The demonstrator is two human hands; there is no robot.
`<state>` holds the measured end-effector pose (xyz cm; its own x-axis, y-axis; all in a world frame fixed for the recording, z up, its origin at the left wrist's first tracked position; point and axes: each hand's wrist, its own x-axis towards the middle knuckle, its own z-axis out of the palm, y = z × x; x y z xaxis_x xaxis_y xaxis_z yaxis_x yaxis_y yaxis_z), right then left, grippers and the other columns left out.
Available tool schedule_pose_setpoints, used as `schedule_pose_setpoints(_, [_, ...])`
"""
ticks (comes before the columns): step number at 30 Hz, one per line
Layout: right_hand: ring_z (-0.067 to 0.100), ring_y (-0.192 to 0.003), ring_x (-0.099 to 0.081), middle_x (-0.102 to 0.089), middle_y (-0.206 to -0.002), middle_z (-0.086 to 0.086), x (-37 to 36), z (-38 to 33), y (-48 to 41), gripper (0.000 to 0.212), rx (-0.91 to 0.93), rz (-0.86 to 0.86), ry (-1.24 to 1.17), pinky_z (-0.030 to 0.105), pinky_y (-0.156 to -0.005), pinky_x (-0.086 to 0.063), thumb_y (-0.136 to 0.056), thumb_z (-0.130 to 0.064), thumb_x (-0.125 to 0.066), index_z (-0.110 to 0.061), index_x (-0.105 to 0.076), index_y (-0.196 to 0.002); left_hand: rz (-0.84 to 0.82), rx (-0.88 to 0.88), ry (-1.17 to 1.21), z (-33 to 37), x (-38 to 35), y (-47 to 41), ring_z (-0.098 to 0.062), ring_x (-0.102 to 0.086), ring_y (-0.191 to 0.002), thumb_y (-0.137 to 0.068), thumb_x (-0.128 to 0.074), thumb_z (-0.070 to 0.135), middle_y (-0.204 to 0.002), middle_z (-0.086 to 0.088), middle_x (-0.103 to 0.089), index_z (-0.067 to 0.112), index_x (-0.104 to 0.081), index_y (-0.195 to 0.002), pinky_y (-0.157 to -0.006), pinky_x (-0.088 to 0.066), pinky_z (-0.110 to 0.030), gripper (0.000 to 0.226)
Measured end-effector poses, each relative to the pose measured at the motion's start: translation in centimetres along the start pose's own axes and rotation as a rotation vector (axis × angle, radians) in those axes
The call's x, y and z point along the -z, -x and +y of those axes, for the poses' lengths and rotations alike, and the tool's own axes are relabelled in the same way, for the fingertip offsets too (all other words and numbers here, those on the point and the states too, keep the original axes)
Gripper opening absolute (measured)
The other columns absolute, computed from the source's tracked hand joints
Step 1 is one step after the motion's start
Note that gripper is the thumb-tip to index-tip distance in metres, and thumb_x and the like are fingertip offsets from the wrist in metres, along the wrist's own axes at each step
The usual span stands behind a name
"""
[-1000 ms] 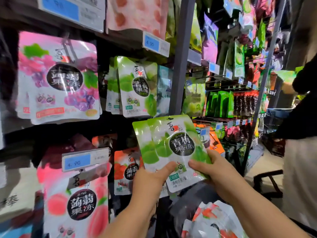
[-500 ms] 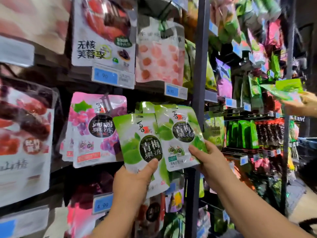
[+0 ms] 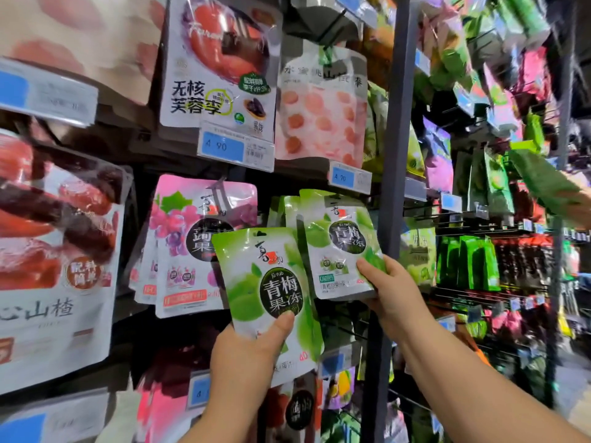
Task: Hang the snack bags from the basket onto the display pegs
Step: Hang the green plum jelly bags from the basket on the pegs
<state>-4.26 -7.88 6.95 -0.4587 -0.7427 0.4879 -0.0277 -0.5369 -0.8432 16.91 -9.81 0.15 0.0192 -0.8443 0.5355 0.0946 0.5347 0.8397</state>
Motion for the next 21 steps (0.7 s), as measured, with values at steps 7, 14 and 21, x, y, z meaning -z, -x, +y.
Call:
schedule_pose_setpoints(7, [0.024,-0.084,-0.071,-0.076,-0.099,0.009,-0.5,0.6,-1.9,0.020,-0.026,-0.026,0.066,0.032,-0.062,-0.054,-0.093,-0.019,-0.066,-0.013,-0.068,-0.112,0.018,0.017,0.018,0.0,0.2,0.2,0.003,-0.057,-0.051,-0.079,-0.079,0.026,-0.053,0.014,-0.064,0.019,-0.061,-0.059,-0.052,-0.039,-0.020,0.027])
schedule_pose_setpoints(14, [0.017,-0.089,-0.070,-0.074,-0.104,0.002,-1.4,2.5,-3.2,0.020,-0.154,-0.044,0.192,0.032,-0.067,-0.054,-0.094,-0.028,-0.066,-0.021,-0.064,-0.113,0.000,0.037,0.036,0.1,1.4,0.6,-0.003,-0.059,-0.052,-0.077,-0.080,0.026,-0.056,0.009,-0.067,0.017,-0.065,-0.063,-0.056,-0.044,-0.024,0.022])
schedule_pose_setpoints(21, [0.035,-0.136,-0.038,-0.034,-0.149,0.015,-2.6,2.9,-0.7,0.067,-0.025,0.131,0.817,0.044,-0.106,-0.034,-0.099,-0.057,-0.039,-0.021,-0.027,-0.154,-0.040,-0.010,0.000,1.0,1.2,-0.5,0.007,-0.055,-0.048,-0.078,-0.080,0.025,-0.053,0.016,-0.064,0.019,-0.065,-0.069,-0.048,-0.038,-0.007,0.018])
